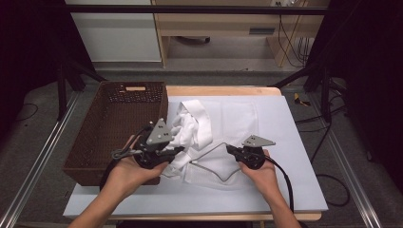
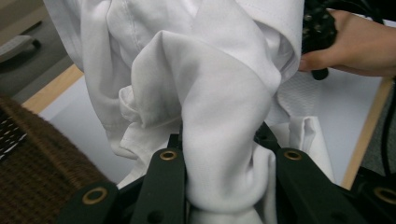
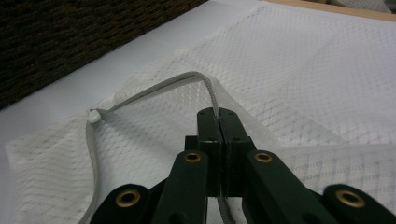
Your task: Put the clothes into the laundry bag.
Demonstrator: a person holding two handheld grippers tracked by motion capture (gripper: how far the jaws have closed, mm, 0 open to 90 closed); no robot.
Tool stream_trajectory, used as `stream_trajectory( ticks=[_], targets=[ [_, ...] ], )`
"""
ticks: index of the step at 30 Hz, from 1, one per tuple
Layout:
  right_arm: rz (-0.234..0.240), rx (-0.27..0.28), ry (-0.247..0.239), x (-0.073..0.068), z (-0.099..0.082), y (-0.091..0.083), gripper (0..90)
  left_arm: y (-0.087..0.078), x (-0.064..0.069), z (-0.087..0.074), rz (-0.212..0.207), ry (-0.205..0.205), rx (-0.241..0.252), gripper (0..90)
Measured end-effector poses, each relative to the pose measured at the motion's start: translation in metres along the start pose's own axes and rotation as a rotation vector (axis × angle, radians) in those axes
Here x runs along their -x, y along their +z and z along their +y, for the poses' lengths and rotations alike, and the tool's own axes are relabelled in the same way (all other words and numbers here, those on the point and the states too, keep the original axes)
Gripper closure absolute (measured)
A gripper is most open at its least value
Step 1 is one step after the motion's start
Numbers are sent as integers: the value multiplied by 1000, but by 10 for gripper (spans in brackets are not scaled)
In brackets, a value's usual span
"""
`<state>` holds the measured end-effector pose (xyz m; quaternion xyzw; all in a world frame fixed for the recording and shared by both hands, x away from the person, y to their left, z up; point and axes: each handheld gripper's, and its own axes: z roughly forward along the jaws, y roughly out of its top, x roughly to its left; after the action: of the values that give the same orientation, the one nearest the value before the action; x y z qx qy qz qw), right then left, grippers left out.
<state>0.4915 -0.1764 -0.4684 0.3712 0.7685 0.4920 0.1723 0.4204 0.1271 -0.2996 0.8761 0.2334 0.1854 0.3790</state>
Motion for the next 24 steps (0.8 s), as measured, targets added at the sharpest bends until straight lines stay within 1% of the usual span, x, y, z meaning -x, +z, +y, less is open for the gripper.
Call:
stream_trajectory(
  ticks=[1, 5, 7, 8, 10, 12, 14, 15, 16, 17, 18, 19, 21, 23, 24],
  targets=[
    [0, 0, 0, 0, 0, 0, 894, 0, 0, 0, 0, 0, 0, 723],
    [22, -2, 18, 2, -1, 0, 894, 14, 18, 0, -47, 16, -2, 723],
    [26, -1, 20, 2, -1, -1, 893, 20, 26, -1, -71, 26, 1, 723],
    [30, 4, 30, 3, 0, -1, 893, 24, 29, -2, -82, 34, 0, 723],
    [28, 7, 32, 3, 0, -1, 893, 31, 35, -5, -104, 35, 7, 723],
    [28, 18, 51, 3, 1, -2, 894, 36, 39, -8, -116, 35, 12, 723],
    [33, 16, 51, 3, 1, -1, 894, 41, 41, -10, -134, 32, 13, 723],
    [19, 14, 55, 4, 4, 0, 894, 44, 43, -12, -139, 34, 14, 723],
    [29, 29, 79, 6, 6, 0, 894, 45, 43, -14, -146, 26, 17, 722],
    [36, 40, 87, 6, 8, 0, 894, 45, 43, -14, -146, 26, 17, 722],
    [35, 40, 81, 6, 10, 1, 894, 47, 46, -16, -158, 22, 17, 722],
    [36, 42, 80, 6, 11, 2, 894, 48, 47, -17, -166, 27, 10, 722],
    [42, 43, 84, 7, 11, 3, 894, 49, 49, -18, -172, 29, 7, 722],
    [39, 34, 78, 7, 10, 3, 894, 52, 53, -21, -182, 36, 0, 722],
    [43, 40, 88, 8, 11, 2, 894, 55, 56, -24, -196, 37, -9, 722]
  ],
)
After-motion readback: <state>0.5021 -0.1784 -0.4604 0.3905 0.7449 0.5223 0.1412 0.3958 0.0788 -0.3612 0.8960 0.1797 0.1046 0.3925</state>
